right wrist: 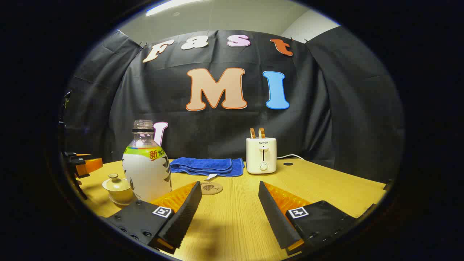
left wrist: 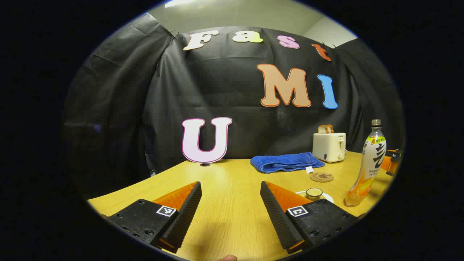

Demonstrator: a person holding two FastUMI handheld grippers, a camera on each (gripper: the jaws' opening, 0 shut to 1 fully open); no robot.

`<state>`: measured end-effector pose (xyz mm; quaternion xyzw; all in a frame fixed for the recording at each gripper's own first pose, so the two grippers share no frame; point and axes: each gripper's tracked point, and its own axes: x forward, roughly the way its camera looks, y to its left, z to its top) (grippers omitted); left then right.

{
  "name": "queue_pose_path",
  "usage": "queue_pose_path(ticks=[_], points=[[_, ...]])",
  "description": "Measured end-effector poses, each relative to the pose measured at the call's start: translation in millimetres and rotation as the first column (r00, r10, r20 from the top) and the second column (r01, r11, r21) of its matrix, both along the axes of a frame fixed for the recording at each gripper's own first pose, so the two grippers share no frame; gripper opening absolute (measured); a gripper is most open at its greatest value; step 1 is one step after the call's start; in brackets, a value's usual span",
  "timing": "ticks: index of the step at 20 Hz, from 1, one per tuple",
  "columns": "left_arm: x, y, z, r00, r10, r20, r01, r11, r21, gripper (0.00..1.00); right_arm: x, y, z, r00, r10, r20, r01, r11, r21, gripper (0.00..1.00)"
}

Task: Open the teacup lid with one hand, grasp the water bottle and pour water into the teacup with the other hand; after pouring, place the water bottle on the coaster and then close the teacup lid.

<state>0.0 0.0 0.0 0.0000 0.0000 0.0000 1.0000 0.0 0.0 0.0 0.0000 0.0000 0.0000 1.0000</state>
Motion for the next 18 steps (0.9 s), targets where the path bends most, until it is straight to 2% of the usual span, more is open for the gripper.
queue_pose_path(ticks=[3, 4, 7, 11, 13, 18], points=[[0.1, 0.1, -0.5, 1.0, -0.003, 0.0, 0.003, 1.0, 0.0, 0.95, -0.7, 1.6, -0.3, 1.0, 0.008, 0.0, -0.008, 1.0, 0.0, 0.96], [0.1, 0.2, 0.0, 1.0, -0.003, 0.0, 0.003, 1.0, 0.0, 0.94, 0.0, 1.6, -1.1, 1.0, 0.01, 0.0, -0.01, 1.0, 0.0, 0.99], [-0.4, -0.8, -0.4, 1.0, -0.005, 0.001, 0.005, 1.0, 0.0, 0.95, 0.4, 1.6, -0.4, 1.0, 0.011, 0.001, -0.011, 1.0, 0.0, 0.96], [0.5, -2.1, -0.8, 1.0, -0.013, 0.001, 0.013, 1.0, 0.0, 0.95, 0.9, 0.3, -1.0, 1.0, 0.011, 0.001, -0.011, 1.0, 0.0, 0.99], [0.1, -2.3, -1.0, 1.0, -0.014, 0.0, 0.014, 1.0, -0.001, 0.95, 1.1, 1.1, -1.5, 1.0, 0.011, 0.001, -0.011, 1.0, 0.0, 0.96], [0.1, -2.2, -0.5, 1.0, -0.013, 0.001, 0.013, 1.0, 0.0, 0.95, 1.2, 1.4, -1.6, 1.0, 0.012, 0.002, -0.012, 1.0, 0.0, 0.96]])
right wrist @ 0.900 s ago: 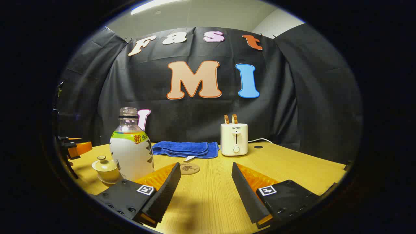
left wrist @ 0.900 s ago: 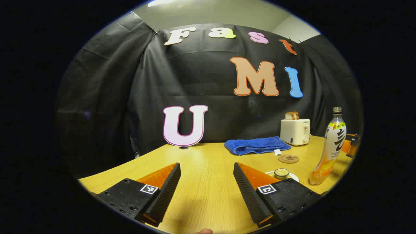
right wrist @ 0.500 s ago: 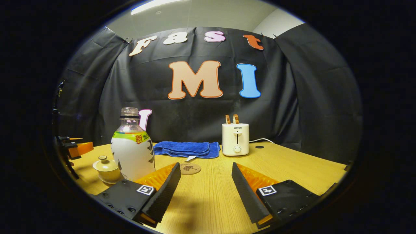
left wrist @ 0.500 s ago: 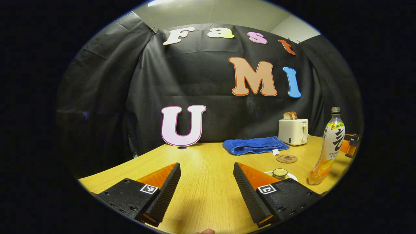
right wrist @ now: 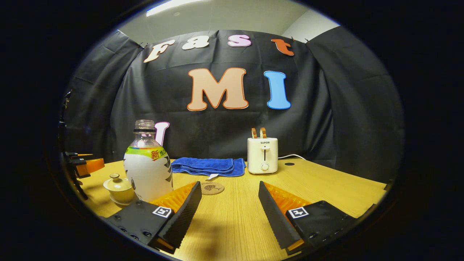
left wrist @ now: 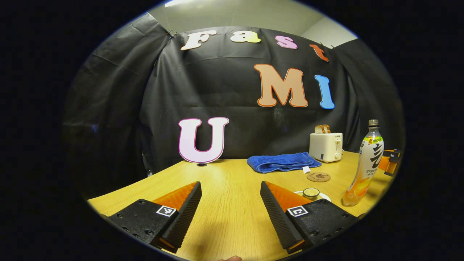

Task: Open the teacup lid with one hand, grasp the water bottle and pour water into the teacup with the other hand; after pouring, place the water bottle on the coaster and then close the teacup lid.

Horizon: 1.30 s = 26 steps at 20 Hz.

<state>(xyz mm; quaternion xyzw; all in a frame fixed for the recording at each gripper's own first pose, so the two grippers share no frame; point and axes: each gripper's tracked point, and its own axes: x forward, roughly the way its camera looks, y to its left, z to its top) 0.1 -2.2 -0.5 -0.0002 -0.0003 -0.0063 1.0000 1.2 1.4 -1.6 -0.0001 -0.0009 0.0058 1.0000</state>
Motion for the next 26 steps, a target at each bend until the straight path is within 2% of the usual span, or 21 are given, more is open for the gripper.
queue_pose_path(ticks=[2, 3, 4, 5, 6, 7, 8, 9, 10, 12, 13, 14, 17, 18, 19, 20, 21, 22, 26], points=[[1, 0, 0, 1.0, 0.0, 0.0, 0.0, 1.0, 0.0, 0.95, 1, 0, 0, 1.0, 0.0, 0.0, 0.0, 1.0, 0.0, 0.96], [1, 0, 0, 1.0, 0.0, 0.0, 0.0, 1.0, 0.0, 0.95, 2, 0, 0, 1.0, 0.0, 0.0, 0.0, 1.0, 0.0, 1.0], [1, 0, 0, 1.0, 0.0, 0.0, 0.0, 1.0, 0.0, 0.95, 1, 0, 0, 1.0, 0.0, 0.001, 0.0, 1.0, 0.0, 0.96], [0, 0, 0, 1.0, 0.001, 0.0, -0.001, 1.0, 0.0, 0.95, 0, 0, 0, 1.0, 0.0, 0.0, 0.0, 1.0, 0.0, 1.0], [1, 0, 0, 1.0, 0.002, 0.0, -0.002, 1.0, 0.0, 0.95, 0, 0, 0, 1.0, 0.0, 0.0, 0.0, 1.0, 0.0, 0.96], [0, 0, -1, 1.0, 0.005, 0.0, -0.005, 1.0, 0.0, 0.95, 0, 0, 0, 1.0, 0.0, 0.0, 0.0, 1.0, 0.0, 1.0], [0, 1, 0, 1.0, 0.007, 0.0, -0.007, 1.0, 0.0, 0.95, 1, 0, 0, 1.0, 0.0, 0.0, 0.0, 1.0, 0.0, 0.96], [0, 1, 0, 1.0, 0.008, 0.0, -0.008, 1.0, -0.001, 0.95, 1, 0, 0, 1.0, 0.0, 0.001, 0.0, 1.0, 0.0, 1.0], [1, 0, 0, 1.0, 0.007, -0.001, -0.007, 1.0, -0.001, 0.95, 1, 0, 0, 1.0, 0.0, 0.0, 0.0, 1.0, 0.0, 0.96], [3, -2, -2, 1.0, 0.002, -0.008, -0.002, 1.0, 0.0, 0.95, 1, 0, 0, 1.0, 0.0, 0.0, 0.0, 1.0, 0.0, 0.96], [4, -6, -1, 1.0, -0.013, -0.003, 0.013, 1.0, -0.002, 0.95, 1, 0, 0, 1.0, 0.0, 0.0, 0.0, 1.0, 0.0, 0.99], [5, -9, 0, 1.0, -0.02, -0.004, 0.02, 1.0, -0.005, 0.95, 1, 0, 0, 1.0, 0.0, 0.001, 0.0, 1.0, 0.0, 0.96], [5, -26, -4, 0.997, -0.067, -0.026, 0.066, 0.997, -0.043, 0.95, 1, 0, 0, 1.0, 0.0, 0.0, 0.0, 1.0, 0.0, 0.96], [5, -31, -2, 0.996, -0.084, -0.027, 0.082, 0.995, -0.053, 0.96, 0, 0, 0, 1.0, 0.001, 0.0, -0.001, 1.0, 0.0, 1.0], [5, -36, 0, 0.995, -0.097, -0.023, 0.096, 0.994, -0.058, 0.96, 1, 1, 0, 1.0, 0.004, 0.0, -0.004, 1.0, 0.0, 0.96], [4, -40, 4, 0.994, -0.11, -0.015, 0.109, 0.992, -0.056, 0.96, 0, 1, -1, 1.0, 0.007, -0.001, -0.007, 1.0, 0.0, 1.0], [4, -44, 6, 0.992, -0.123, -0.009, 0.122, 0.991, -0.051, 0.96, 1, 2, 0, 1.0, 0.009, -0.001, -0.009, 1.0, 0.0, 0.96], [3, -49, 9, 0.991, -0.136, -0.005, 0.135, 0.99, -0.047, 0.95, 1, 2, 0, 1.0, 0.011, -0.001, -0.011, 1.0, 0.0, 0.99], [-4, -78, 11, 0.975, -0.222, -0.012, 0.221, 0.974, -0.054, 0.96, 1, 2, 0, 1.0, 0.012, -0.001, -0.012, 1.0, 0.001, 0.99]])
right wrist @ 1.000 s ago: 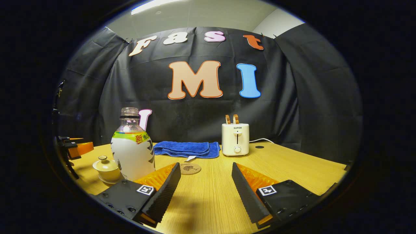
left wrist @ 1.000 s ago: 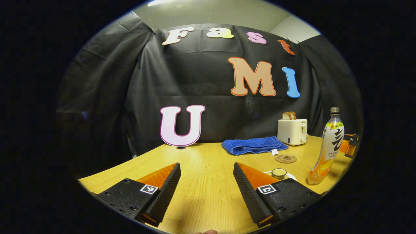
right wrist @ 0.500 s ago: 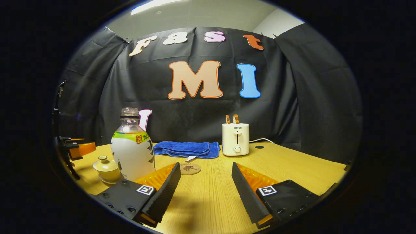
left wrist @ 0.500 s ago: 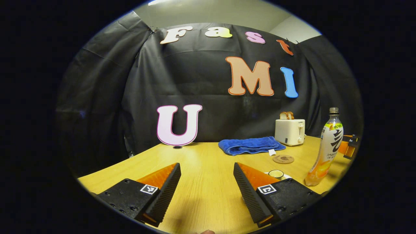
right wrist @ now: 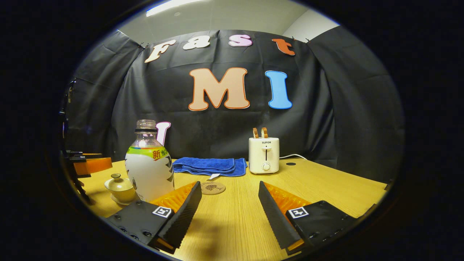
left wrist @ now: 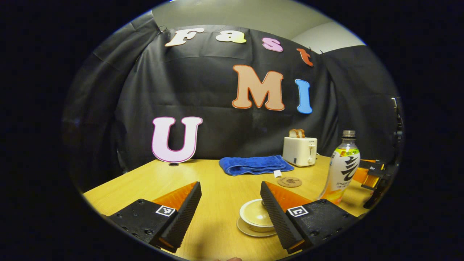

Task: Open the teacup lid with one hand, grasp the water bottle and pour water into the teacup with the other hand; after pouring, place the water bottle on the coaster and then close the teacup lid.

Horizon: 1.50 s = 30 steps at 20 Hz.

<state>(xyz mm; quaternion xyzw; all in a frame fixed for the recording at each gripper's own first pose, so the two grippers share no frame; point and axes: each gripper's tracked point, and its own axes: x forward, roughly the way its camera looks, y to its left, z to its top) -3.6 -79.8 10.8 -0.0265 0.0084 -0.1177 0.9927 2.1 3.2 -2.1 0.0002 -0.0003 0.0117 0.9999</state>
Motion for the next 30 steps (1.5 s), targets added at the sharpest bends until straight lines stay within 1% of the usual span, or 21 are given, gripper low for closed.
queue_pose_path(ticks=[1, 2, 3, 4, 6, 7, 8, 9, 10, 11, 12, 13, 14, 16, 17, 18, 21, 22, 23, 25, 30], points=[[-2, -6, -2, 1.0, -0.017, -0.012, 0.017, 1.0, 0.001, 0.96, 0, 0, 0, 1.0, 0.0, 0.0, 0.0, 1.0, 0.0, 0.96], [-3, -11, -4, 0.999, -0.036, -0.027, 0.036, 0.999, 0.004, 0.96, 0, 0, 0, 1.0, 0.0, 0.0, 0.0, 1.0, 0.0, 0.96], [-5, -17, -6, 0.998, -0.052, -0.037, 0.052, 0.999, 0.008, 0.96, 0, 0, 0, 1.0, 0.0, 0.001, 0.0, 1.0, 0.0, 0.99], [-6, -21, -8, 0.997, -0.063, -0.044, 0.063, 0.998, 0.014, 0.96, 0, -1, 0, 1.0, 0.0, 0.001, 0.0, 1.0, 0.0, 0.96], [-6, -27, -10, 0.995, -0.081, -0.053, 0.082, 0.996, 0.031, 0.96, 0, 0, 0, 1.0, 0.0, 0.001, 0.0, 1.0, 0.0, 1.0], [-7, -31, -11, 0.994, -0.09, -0.058, 0.093, 0.995, 0.04, 0.96, 0, 0, 0, 1.0, 0.0, 0.001, 0.0, 1.0, 0.0, 0.96], [-7, -34, -12, 0.993, -0.097, -0.066, 0.101, 0.994, 0.05, 0.96, 0, 0, -1, 1.0, 0.0, 0.001, 0.0, 1.0, 0.0, 0.99], [-6, -38, -17, 0.991, -0.104, -0.079, 0.109, 0.992, 0.063, 0.96, 1, 0, 0, 1.0, 0.0, 0.001, 0.0, 1.0, 0.0, 0.96], [-7, -41, -20, 0.99, -0.11, -0.091, 0.116, 0.99, 0.074, 0.96, 0, 0, 0, 1.0, 0.0, 0.001, 0.0, 1.0, 0.0, 0.99], [-7, -43, -22, 0.988, -0.115, -0.101, 0.124, 0.989, 0.083, 0.96, 0, 0, 0, 1.0, 0.0, 0.001, 0.0, 1.0, 0.0, 0.99], [-7, -46, -25, 0.987, -0.12, -0.109, 0.13, 0.987, 0.093, 0.96, 0, 0, 0, 1.0, 0.0, 0.001, 0.0, 1.0, 0.0, 0.96], [-6, -48, -28, 0.985, -0.122, -0.118, 0.135, 0.985, 0.104, 0.96, 0, -1, 1, 1.0, 0.0, 0.001, 0.0, 1.0, 0.0, 0.96], [-6, -50, -30, 0.985, -0.125, -0.123, 0.138, 0.984, 0.111, 0.95, 0, 0, 0, 1.0, 0.0, 0.001, 0.0, 1.0, 0.0, 0.99], [-5, -52, -32, 0.983, -0.127, -0.13, 0.143, 0.982, 0.123, 0.94, 0, 0, 0, 1.0, 0.0, 0.001, 0.0, 1.0, 0.0, 0.99], [-4, -53, -34, 0.983, -0.126, -0.136, 0.143, 0.981, 0.127, 0.92, 0, 0, 1, 1.0, 0.0, 0.001, 0.0, 1.0, 0.0, 1.0], [-3, -54, -35, 0.982, -0.125, -0.143, 0.143, 0.981, 0.128, 0.91, 0, 0, 0, 1.0, 0.0, 0.001, 0.0, 1.0, 0.0, 0.96], [-1, -54, -43, 0.978, -0.12, -0.168, 0.142, 0.982, 0.124, 0.84, 0, -1, 0, 1.0, 0.0, 0.001, 0.0, 1.0, 0.0, 0.96], [-1, -52, -41, 0.979, -0.117, -0.165, 0.138, 0.983, 0.123, 0.83, 0, 0, 0, 1.0, 0.0, 0.001, 0.0, 1.0, 0.0, 0.99], [0, -52, -41, 0.979, -0.116, -0.166, 0.137, 0.983, 0.124, 0.79, 0, 0, 0, 1.0, 0.002, 0.001, -0.002, 1.0, 0.0, 0.96], [-1, -53, -41, 0.979, -0.118, -0.164, 0.139, 0.982, 0.126, 0.75, 1, 1, 0, 1.0, 0.002, 0.0, -0.002, 1.0, 0.0, 0.96], [0, -53, -40, 0.979, -0.124, -0.162, 0.147, 0.979, 0.139, 0.71, 0, 1, 0, 1.0, 0.002, 0.0, -0.002, 1.0, 0.0, 0.96]])
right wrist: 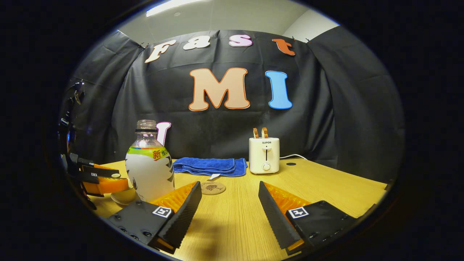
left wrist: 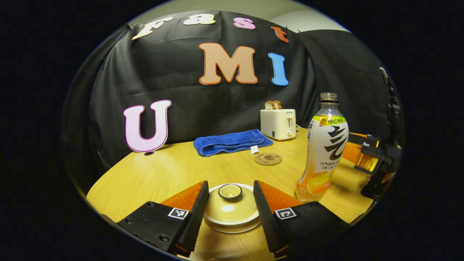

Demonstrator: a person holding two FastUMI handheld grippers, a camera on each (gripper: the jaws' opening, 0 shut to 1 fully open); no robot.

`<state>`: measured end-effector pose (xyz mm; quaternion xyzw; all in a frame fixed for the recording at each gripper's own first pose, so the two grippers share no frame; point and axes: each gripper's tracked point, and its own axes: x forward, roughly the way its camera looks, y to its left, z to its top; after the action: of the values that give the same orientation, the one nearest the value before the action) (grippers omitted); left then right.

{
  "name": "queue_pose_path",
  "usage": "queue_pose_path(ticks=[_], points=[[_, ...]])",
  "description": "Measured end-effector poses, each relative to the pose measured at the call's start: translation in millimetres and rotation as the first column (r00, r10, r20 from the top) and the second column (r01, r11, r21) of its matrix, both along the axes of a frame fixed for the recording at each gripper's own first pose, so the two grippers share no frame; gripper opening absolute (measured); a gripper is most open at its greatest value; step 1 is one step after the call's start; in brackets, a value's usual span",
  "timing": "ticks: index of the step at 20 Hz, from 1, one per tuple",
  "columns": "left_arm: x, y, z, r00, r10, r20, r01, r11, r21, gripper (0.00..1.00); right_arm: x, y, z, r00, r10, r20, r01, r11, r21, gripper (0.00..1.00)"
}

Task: Open the teacup lid with one hand, grasp the water bottle and pour water into the teacup with the other hand; after pouring, place the water bottle on the coaster and then close the teacup lid.

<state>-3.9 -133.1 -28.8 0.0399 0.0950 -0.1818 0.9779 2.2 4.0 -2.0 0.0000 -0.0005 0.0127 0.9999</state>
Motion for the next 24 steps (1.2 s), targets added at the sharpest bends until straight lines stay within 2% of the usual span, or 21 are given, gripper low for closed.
queue_pose_path(ticks=[3, 4, 7, 8, 10, 11, 14, 15, 16, 19, 20, 21, 24], points=[[0, 0, 2, 1.0, -0.002, 0.011, 0.002, 1.0, 0.003, 0.63, 0, 0, 1, 1.0, 0.0, -0.001, 0.0, 1.0, 0.0, 0.99], [0, 0, 3, 1.0, -0.002, 0.014, 0.002, 1.0, 0.004, 0.6, 0, 0, 1, 1.0, 0.0, 0.0, 0.0, 1.0, 0.0, 0.96], [0, 1, 5, 1.0, 0.004, 0.03, -0.004, 1.0, 0.004, 0.34, 0, 0, 1, 1.0, 0.0, 0.0, 0.0, 1.0, 0.0, 1.0], [0, 1, 5, 0.999, 0.004, 0.032, -0.004, 1.0, 0.003, 0.29, 0, 0, 0, 1.0, 0.0, -0.001, 0.0, 1.0, 0.0, 1.0], [1, 1, 5, 0.999, 0.004, 0.032, -0.004, 1.0, 0.0, 0.29, 0, 0, 0, 1.0, 0.0, -0.001, 0.0, 1.0, 0.0, 0.96], [1, 1, 5, 0.999, 0.006, 0.035, -0.006, 1.0, -0.003, 0.28, 0, 0, 1, 1.0, 0.0, -0.001, 0.0, 1.0, 0.0, 1.0], [1, 1, 7, 0.999, 0.013, 0.034, -0.013, 1.0, -0.009, 0.24, 0, 0, 0, 1.0, 0.0, -0.004, 0.0, 1.0, 0.0, 0.99], [1, 3, 9, 0.999, 0.026, 0.038, -0.025, 0.999, -0.029, 0.22, -1, 0, 0, 1.0, 0.001, -0.006, -0.001, 1.0, 0.0, 0.96], [2, 3, 11, 0.999, 0.029, 0.038, -0.027, 0.999, -0.043, 0.21, -1, 0, 1, 1.0, 0.001, -0.002, -0.001, 1.0, 0.0, 0.99], [6, 10, 18, 0.998, 0.055, 0.038, -0.052, 0.997, -0.059, 0.2, -1, 6, -1, 1.0, 0.026, -0.011, -0.026, 1.0, 0.003, 1.0], [7, 12, 22, 0.997, 0.059, 0.045, -0.056, 0.996, -0.067, 0.2, -2, 7, -3, 0.999, 0.033, -0.02, -0.033, 0.999, 0.005, 0.96], [7, 15, 24, 0.997, 0.064, 0.047, -0.06, 0.996, -0.07, 0.21, -3, 6, -3, 0.999, 0.033, -0.024, -0.033, 0.999, 0.008, 1.0], [5, 22, 29, 0.996, 0.069, 0.062, -0.065, 0.996, -0.065, 0.21, -9, 0, -3, 0.999, 0.017, -0.03, -0.016, 1.0, 0.019, 0.99]])
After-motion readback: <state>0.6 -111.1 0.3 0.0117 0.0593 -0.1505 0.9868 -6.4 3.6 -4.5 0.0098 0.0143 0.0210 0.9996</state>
